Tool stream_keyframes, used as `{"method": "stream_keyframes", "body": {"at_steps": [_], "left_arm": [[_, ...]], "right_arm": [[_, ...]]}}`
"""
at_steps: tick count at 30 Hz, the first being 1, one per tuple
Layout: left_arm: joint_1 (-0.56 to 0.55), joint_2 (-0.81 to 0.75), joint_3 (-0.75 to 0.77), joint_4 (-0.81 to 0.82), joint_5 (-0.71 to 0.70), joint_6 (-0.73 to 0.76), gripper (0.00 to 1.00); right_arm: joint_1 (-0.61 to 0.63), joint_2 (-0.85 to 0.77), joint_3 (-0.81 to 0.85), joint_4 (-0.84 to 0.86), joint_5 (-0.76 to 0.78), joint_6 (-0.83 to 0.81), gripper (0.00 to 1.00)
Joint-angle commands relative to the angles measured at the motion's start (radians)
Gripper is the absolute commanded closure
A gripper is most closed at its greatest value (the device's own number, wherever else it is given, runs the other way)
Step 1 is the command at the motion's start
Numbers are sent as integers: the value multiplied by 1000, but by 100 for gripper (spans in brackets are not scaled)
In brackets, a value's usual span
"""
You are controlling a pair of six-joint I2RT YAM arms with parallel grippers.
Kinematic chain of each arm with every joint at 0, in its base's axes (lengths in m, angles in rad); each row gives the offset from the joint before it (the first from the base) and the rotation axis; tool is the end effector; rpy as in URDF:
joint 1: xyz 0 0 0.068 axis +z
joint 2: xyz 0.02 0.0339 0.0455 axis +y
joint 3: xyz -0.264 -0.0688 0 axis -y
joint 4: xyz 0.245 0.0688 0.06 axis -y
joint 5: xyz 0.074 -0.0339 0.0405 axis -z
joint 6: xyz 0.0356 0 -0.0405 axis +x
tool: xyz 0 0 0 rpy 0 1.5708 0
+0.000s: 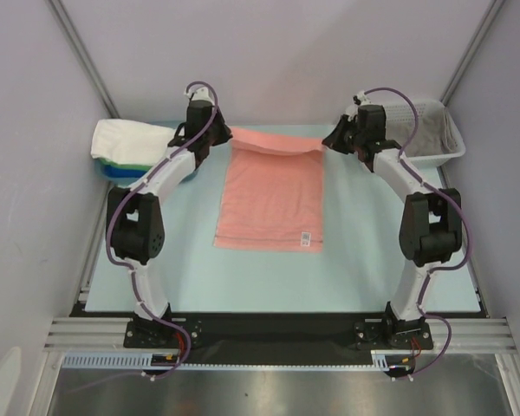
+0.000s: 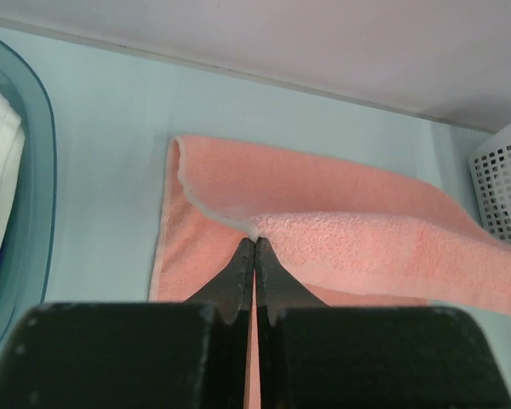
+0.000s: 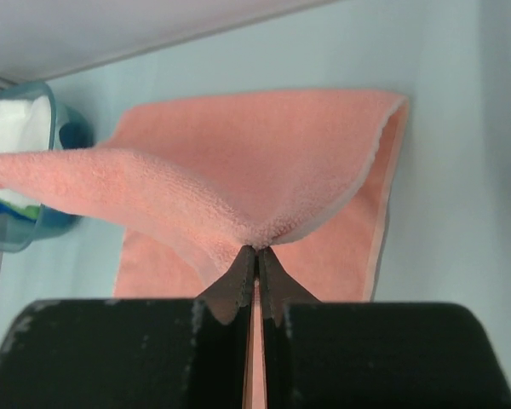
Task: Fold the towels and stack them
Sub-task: Fold the towel
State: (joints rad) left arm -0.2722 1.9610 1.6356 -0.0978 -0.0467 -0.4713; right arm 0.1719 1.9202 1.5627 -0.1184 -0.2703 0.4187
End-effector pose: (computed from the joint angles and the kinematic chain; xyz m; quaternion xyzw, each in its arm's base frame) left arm 0.4547 -0.1252 0.2912 -0.0961 0.8342 -0.1789 0.5127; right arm 0.4488 0.0876 0.2824 0.0345 0.8483 0.2602 0.4600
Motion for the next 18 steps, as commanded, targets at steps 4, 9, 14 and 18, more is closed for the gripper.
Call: {"method": "stream_keyframes", "body": {"at_steps": [4, 9, 14, 18], "left_arm": [[7, -131, -147, -34, 27, -23, 100], [5, -238, -322, 1, 39, -55, 100], [1, -310, -460, 10, 70, -75, 100], [-16, -359, -519, -9, 67, -81, 100]], "right_arm": [[46, -151, -174, -9, -24, 26, 100], [75, -220, -295, -24, -10, 29, 100], [103, -297, -407, -33, 8, 38, 100], [126, -339, -480, -44, 23, 52, 100]]}}
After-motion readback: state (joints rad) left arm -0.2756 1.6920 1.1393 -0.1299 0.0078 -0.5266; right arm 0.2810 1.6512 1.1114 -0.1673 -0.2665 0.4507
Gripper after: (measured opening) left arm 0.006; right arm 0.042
